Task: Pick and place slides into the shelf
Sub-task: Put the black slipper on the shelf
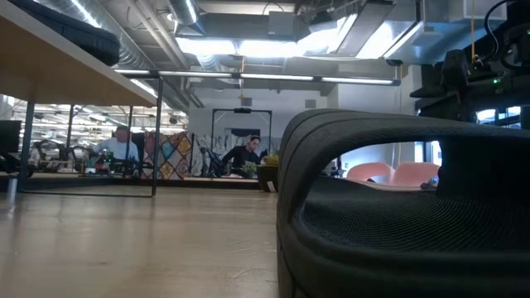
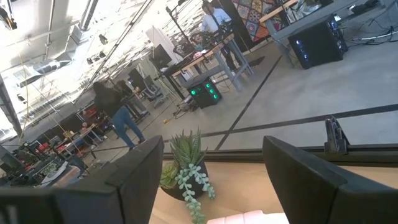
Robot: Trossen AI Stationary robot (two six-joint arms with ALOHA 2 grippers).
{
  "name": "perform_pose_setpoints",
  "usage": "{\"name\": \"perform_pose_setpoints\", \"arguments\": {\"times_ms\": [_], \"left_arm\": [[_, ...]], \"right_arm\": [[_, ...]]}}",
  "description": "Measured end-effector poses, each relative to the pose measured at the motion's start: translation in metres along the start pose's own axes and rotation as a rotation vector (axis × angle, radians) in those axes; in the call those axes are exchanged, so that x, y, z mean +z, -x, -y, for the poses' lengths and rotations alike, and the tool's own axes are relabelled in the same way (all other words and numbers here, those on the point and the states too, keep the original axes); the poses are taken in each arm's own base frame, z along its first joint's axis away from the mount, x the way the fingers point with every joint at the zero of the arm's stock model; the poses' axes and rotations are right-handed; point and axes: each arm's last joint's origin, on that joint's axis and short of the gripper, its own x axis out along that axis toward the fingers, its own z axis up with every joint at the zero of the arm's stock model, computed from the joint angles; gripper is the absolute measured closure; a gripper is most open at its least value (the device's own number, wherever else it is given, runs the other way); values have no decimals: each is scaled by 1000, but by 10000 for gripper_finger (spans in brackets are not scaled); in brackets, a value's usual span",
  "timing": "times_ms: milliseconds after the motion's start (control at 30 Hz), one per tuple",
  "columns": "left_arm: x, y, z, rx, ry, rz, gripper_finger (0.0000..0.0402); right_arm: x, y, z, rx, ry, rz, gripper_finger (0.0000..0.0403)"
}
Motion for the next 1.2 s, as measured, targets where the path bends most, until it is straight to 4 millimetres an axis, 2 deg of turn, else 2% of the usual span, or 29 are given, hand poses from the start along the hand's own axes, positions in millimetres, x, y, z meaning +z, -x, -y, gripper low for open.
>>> {"name": "perform_pose_setpoints", "arguments": {"times_ms": [133,333,533,833,1000,1200], "left_arm": [[7,-1,-4,61,21,25,227],[23,-4,3,73,15,24,227],[38,-7,9,118,-22,-73,227],[44,-8,11,119,-28,-75,227],[45,-1,-2,105,-16,-67,227],[47,-18,-27,199,19,-36,227]], "right_arm": [[0,0,0,0,0,0,128],[0,0,0,0,16,0,128],[0,0,0,0,36,0,128],[0,0,0,0,38,0,128],[0,0,0,0,37,0,128],[0,0,0,0,24,0,128]]}}
